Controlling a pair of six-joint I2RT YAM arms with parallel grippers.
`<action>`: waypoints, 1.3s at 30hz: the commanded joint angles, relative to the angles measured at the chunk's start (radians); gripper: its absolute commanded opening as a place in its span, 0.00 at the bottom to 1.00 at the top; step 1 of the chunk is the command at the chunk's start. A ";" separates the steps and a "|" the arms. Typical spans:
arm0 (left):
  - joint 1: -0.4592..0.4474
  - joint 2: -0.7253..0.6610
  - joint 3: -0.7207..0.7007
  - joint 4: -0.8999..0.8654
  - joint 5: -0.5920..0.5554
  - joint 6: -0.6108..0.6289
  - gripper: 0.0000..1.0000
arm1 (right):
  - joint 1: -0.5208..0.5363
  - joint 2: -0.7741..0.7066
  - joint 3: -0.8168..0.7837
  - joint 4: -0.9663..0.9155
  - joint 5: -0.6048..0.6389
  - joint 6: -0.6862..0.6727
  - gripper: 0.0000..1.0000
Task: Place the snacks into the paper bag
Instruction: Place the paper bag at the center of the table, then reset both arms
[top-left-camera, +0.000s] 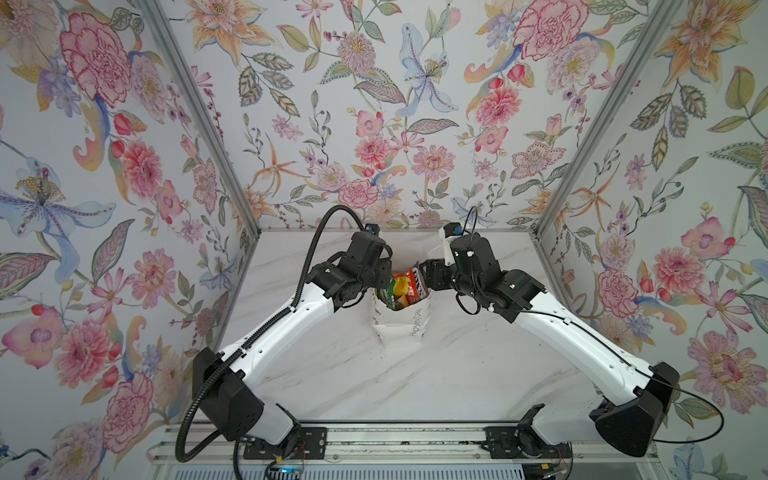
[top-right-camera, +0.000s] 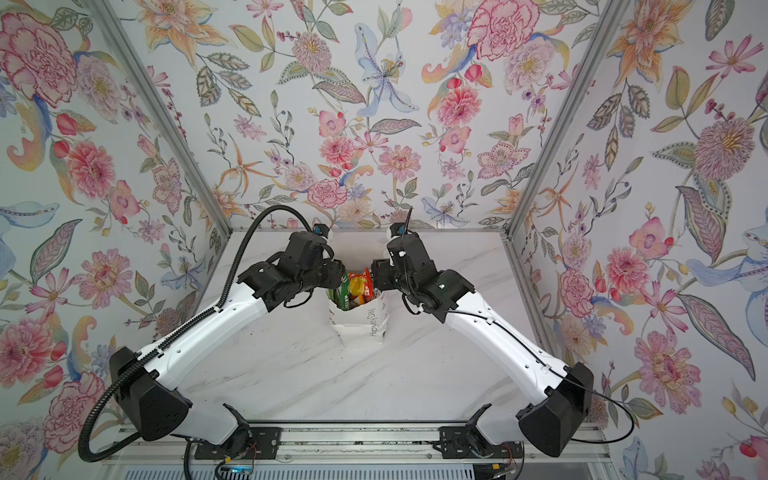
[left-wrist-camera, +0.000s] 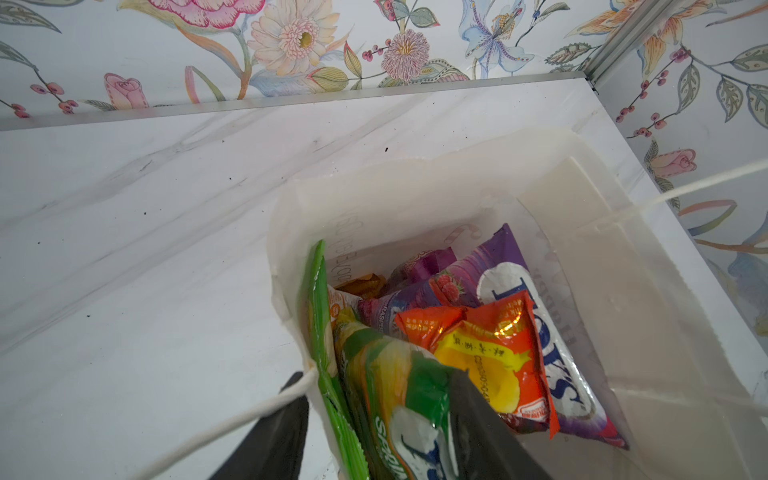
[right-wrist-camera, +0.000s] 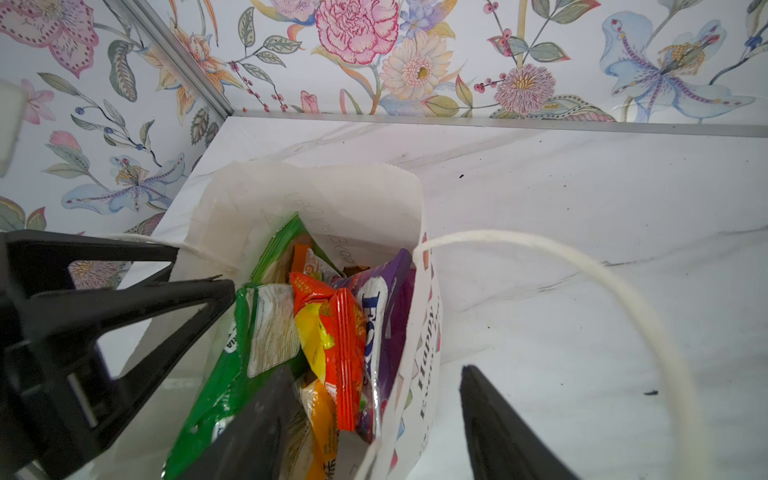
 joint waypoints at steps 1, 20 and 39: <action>0.013 -0.054 0.027 0.012 -0.004 0.030 0.65 | -0.003 -0.034 0.029 0.003 0.015 -0.013 0.71; 0.038 -0.364 -0.087 0.122 -0.290 0.195 0.99 | -0.035 -0.230 0.029 -0.046 0.083 -0.148 0.89; 0.047 -0.833 -0.772 0.470 -0.854 0.173 0.99 | -0.300 -0.566 -0.400 0.032 0.108 -0.178 0.94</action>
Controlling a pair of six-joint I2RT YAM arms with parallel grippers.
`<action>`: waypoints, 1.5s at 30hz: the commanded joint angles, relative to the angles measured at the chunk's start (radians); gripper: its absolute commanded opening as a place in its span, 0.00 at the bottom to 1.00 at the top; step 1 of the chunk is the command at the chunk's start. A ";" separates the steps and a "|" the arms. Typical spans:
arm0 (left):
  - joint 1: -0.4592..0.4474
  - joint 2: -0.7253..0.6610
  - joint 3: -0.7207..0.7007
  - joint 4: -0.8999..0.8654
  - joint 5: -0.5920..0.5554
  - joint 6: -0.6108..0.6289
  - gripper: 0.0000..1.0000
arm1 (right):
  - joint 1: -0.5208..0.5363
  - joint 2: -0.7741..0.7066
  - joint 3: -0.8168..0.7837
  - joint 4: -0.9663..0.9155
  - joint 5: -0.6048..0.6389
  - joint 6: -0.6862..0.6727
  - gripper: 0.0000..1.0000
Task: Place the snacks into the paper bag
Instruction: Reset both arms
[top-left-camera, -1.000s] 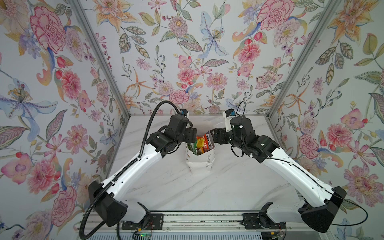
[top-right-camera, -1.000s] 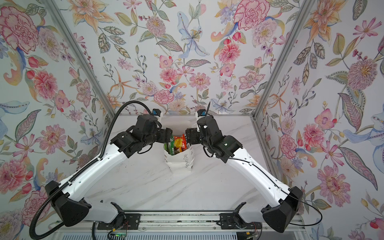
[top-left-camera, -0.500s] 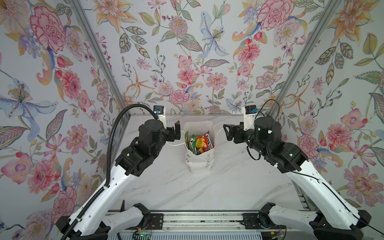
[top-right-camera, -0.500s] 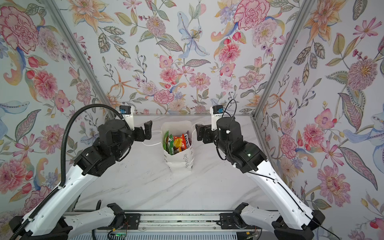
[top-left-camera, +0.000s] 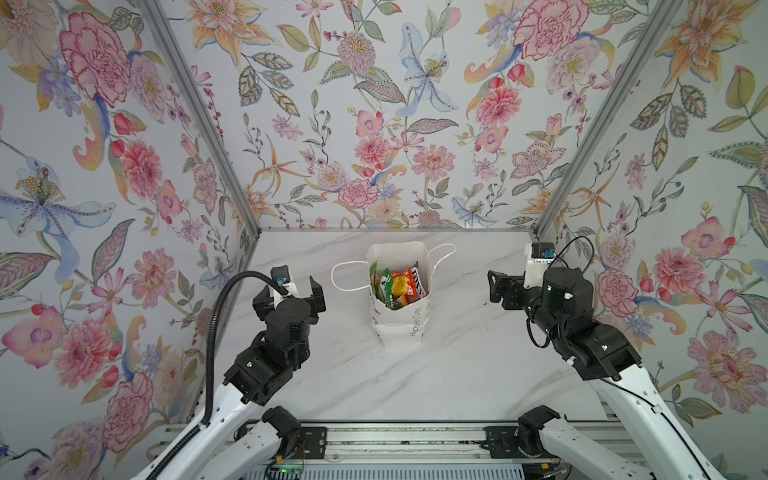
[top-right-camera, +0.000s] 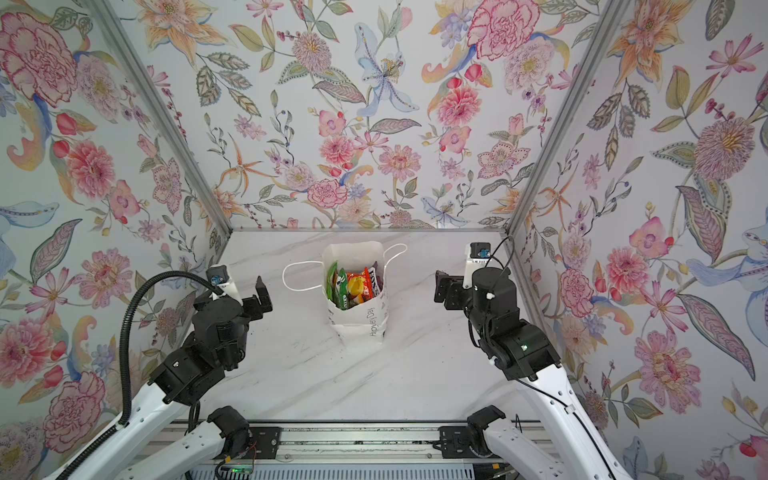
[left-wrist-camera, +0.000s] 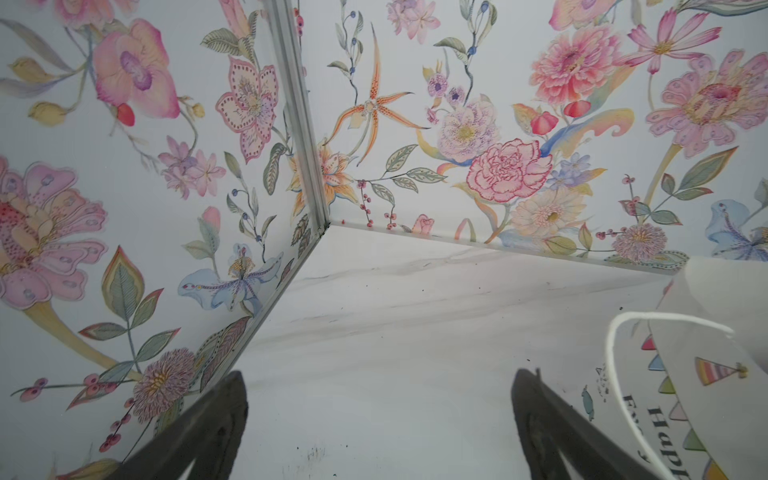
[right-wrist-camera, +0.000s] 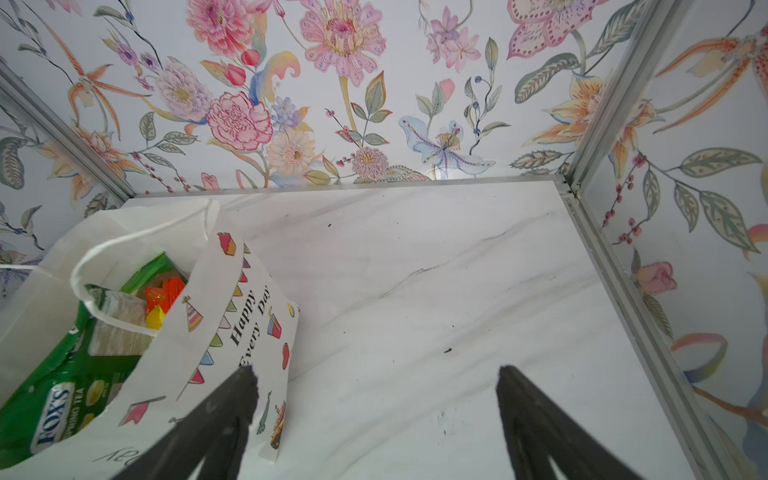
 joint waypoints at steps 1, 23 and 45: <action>0.008 -0.038 -0.103 0.171 -0.126 0.044 0.99 | -0.013 -0.050 -0.087 0.070 0.048 -0.014 0.95; 0.322 0.325 -0.665 1.180 0.259 0.347 0.99 | -0.149 0.072 -0.771 1.010 0.187 -0.280 0.99; 0.481 0.918 -0.664 1.909 0.604 0.470 0.99 | -0.394 0.713 -0.777 1.671 -0.185 -0.300 0.99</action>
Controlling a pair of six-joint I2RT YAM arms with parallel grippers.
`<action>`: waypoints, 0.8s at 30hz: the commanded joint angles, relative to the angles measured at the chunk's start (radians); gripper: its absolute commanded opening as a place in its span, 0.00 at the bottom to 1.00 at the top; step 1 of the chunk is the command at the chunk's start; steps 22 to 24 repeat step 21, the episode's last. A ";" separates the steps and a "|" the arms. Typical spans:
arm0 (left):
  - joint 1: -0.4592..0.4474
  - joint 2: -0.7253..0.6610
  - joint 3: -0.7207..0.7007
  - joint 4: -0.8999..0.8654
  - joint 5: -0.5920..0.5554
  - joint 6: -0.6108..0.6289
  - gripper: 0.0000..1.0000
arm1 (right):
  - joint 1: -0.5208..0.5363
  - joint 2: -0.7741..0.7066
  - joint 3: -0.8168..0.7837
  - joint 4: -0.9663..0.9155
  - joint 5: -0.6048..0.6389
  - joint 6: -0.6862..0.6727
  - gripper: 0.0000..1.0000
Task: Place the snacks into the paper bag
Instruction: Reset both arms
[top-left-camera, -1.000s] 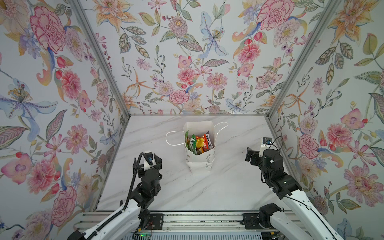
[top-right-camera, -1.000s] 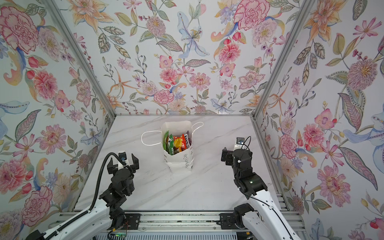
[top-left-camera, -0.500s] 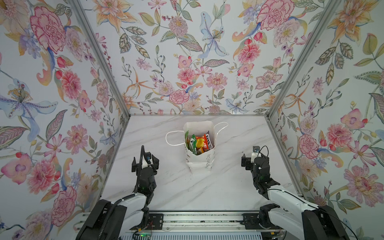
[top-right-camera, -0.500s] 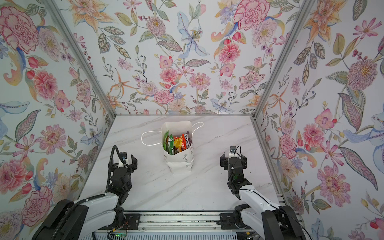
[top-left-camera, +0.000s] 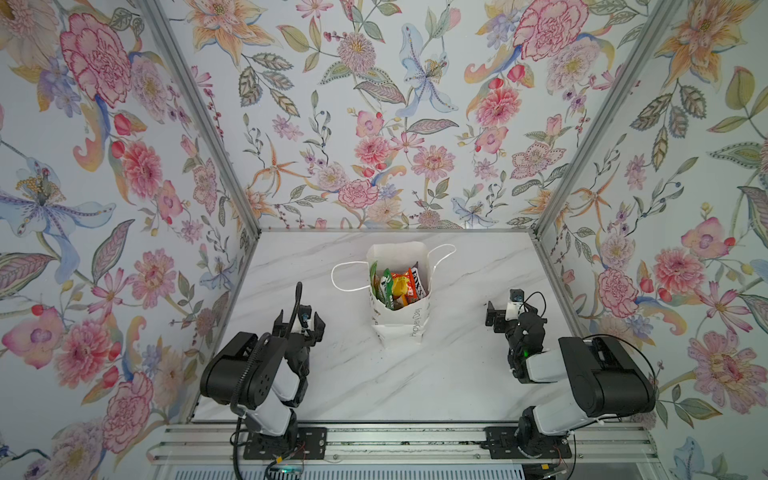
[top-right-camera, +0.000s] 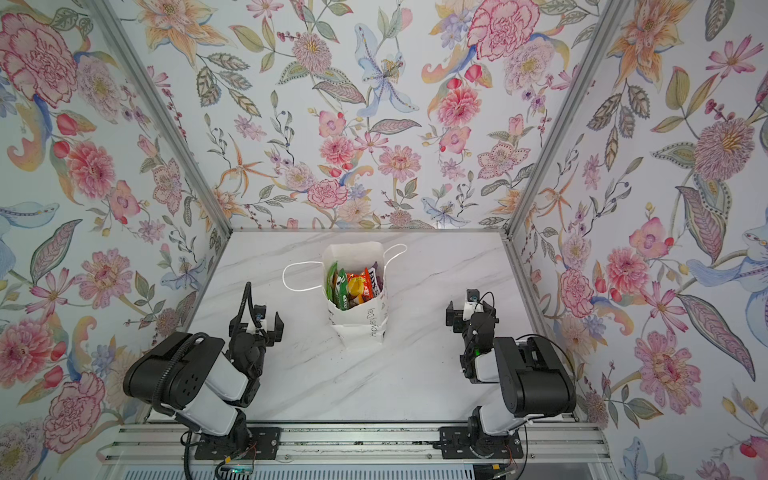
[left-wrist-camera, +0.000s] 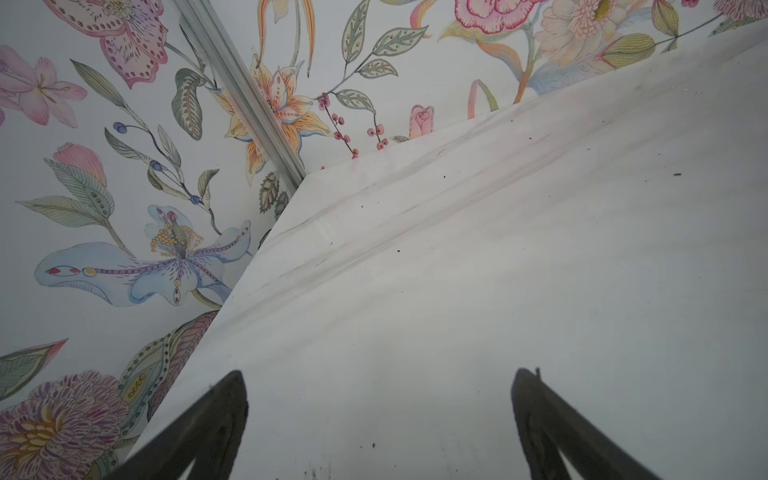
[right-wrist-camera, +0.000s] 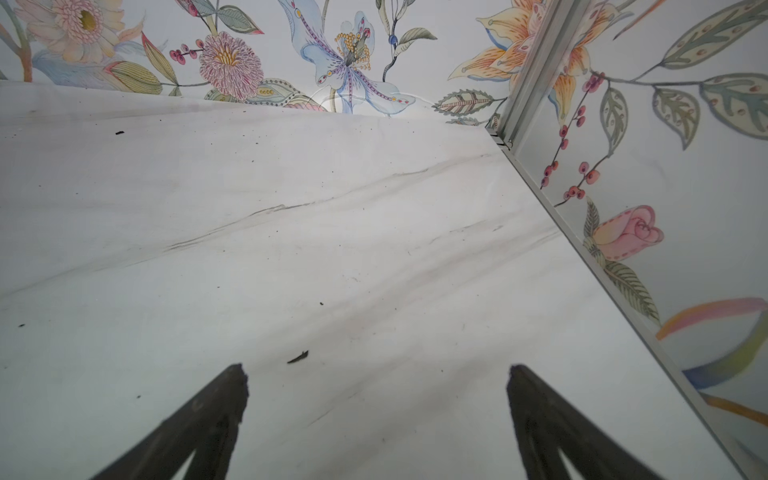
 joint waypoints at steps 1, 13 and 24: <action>0.031 -0.028 0.073 0.099 0.032 -0.035 1.00 | -0.005 0.006 0.064 -0.001 0.021 0.059 0.99; 0.085 -0.038 0.090 0.042 -0.033 -0.127 0.99 | 0.011 0.004 0.054 0.009 0.134 0.077 0.99; 0.085 -0.035 0.056 0.109 -0.044 -0.128 0.99 | 0.006 0.000 0.052 0.008 0.119 0.078 0.99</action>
